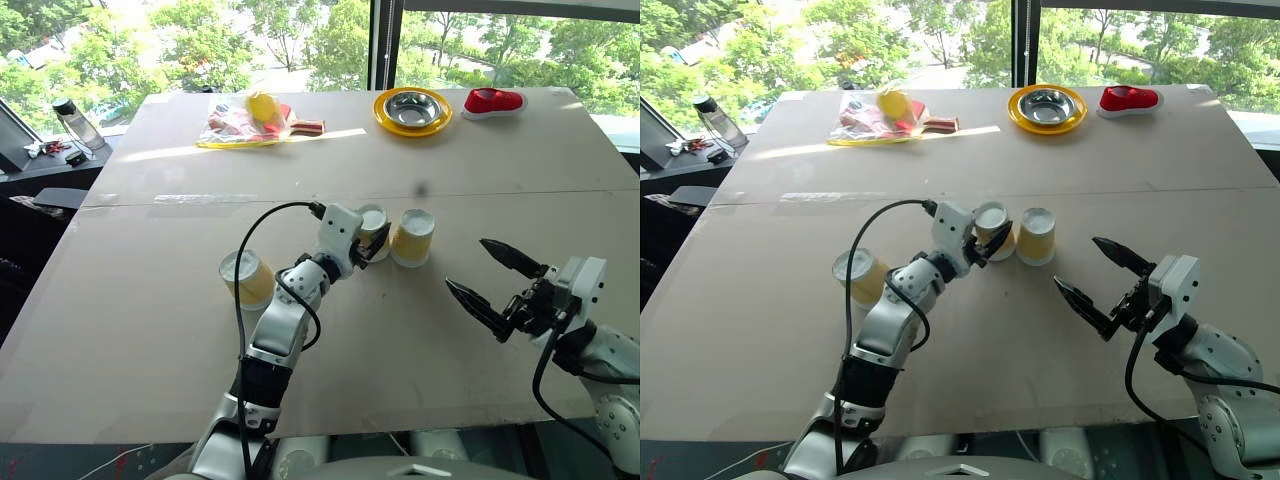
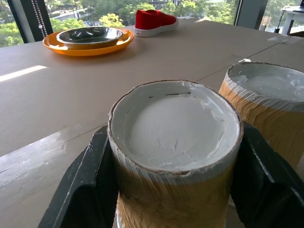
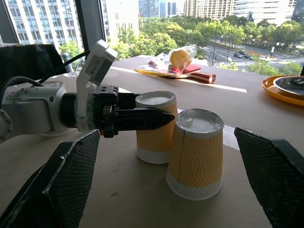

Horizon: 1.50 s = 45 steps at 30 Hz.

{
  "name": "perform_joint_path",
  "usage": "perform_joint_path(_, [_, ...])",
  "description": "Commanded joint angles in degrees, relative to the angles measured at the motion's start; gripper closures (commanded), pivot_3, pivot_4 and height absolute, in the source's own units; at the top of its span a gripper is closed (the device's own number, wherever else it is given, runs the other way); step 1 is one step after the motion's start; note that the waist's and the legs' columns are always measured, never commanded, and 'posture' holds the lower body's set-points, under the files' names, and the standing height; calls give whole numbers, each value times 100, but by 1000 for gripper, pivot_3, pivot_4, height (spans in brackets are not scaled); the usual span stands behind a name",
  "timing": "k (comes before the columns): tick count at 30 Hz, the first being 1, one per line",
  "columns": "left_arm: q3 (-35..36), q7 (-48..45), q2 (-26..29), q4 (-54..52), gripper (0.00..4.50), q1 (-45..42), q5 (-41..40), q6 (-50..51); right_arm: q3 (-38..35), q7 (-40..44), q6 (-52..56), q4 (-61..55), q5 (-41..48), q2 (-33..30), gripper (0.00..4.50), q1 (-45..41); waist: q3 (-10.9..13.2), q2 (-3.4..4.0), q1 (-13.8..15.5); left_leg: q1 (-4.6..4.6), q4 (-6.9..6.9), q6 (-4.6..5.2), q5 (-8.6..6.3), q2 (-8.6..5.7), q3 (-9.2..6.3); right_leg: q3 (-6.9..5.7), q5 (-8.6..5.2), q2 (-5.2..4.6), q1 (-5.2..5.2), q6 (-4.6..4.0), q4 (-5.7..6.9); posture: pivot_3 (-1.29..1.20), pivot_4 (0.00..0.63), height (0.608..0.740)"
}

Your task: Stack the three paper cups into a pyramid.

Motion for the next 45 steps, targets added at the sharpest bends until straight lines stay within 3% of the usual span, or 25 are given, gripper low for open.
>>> perform_joint_path(1, [28,-111,-46,-263,667,-4,-129,-50,-35,7,-131,-244,51,15,0,2,0,0,0,0,0,0,0,0,0,0,0,0,0,0,0,0,150,740])
perform_joint_path(2, [41,-104,-52,-271,155,-2,-136,-42,-34,14,-134,-237,51,15,0,1,0,0,0,0,1,0,0,0,1,0,0,0,0,0,0,0,150,740])
perform_joint_path(3, [51,-96,-56,-277,36,-2,-141,-38,-34,18,-136,-231,50,16,0,4,0,0,0,0,2,0,0,0,1,1,0,0,0,0,0,0,150,740])
perform_joint_path(10, [146,-202,-3,-666,36,50,-304,-107,-62,72,-175,-208,64,13,0,86,0,0,-1,-1,3,0,0,0,0,0,0,0,0,0,1,0,150,740])
perform_joint_path(18, [418,-685,524,-2210,36,751,-925,-79,-45,168,-196,-119,93,-17,0,51,-1,1,-36,2,3,0,0,7,2,3,0,0,1,0,3,0,150,740])
perform_joint_path(25, [1534,-95,853,-4292,36,2134,-1615,235,80,543,-57,75,420,-104,0,-309,-1,2,-38,6,1,1,-1,23,8,12,0,-2,1,-1,2,0,150,740])
perform_joint_path(30, [2013,826,590,-5057,36,3696,-550,-42,185,911,28,301,635,-175,0,-634,0,-4,-28,8,4,2,-1,17,11,15,0,-7,11,-1,-5,0,150,740])
perform_joint_path(32, [1949,1124,305,-5056,36,4572,-200,-219,242,1114,-6,444,653,-192,0,-796,-1,-7,-33,9,5,2,-1,17,10,14,-1,-7,12,-2,-5,0,150,740])
perform_joint_path(35, [1745,1355,30,-4804,36,5217,144,-492,327,1414,-46,597,637,-242,0,-927,4,-16,-25,11,4,3,-2,16,14,18,-2,-7,14,-3,-8,0,150,740])
perform_joint_path(39, [1697,1484,-56,-4373,36,5248,395,-742,474,1858,-172,716,409,-473,0,-911,5,-17,95,7,6,3,-2,7,-5,-10,-2,-3,17,-7,-8,0,150,740])
perform_joint_path(45, [1768,1405,7,-3518,36,4621,292,-1020,429,1855,-98,541,473,-531,0,-824,5,-18,95,4,9,3,-2,6,-1,-5,-2,-4,18,-6,-10,0,150,740])
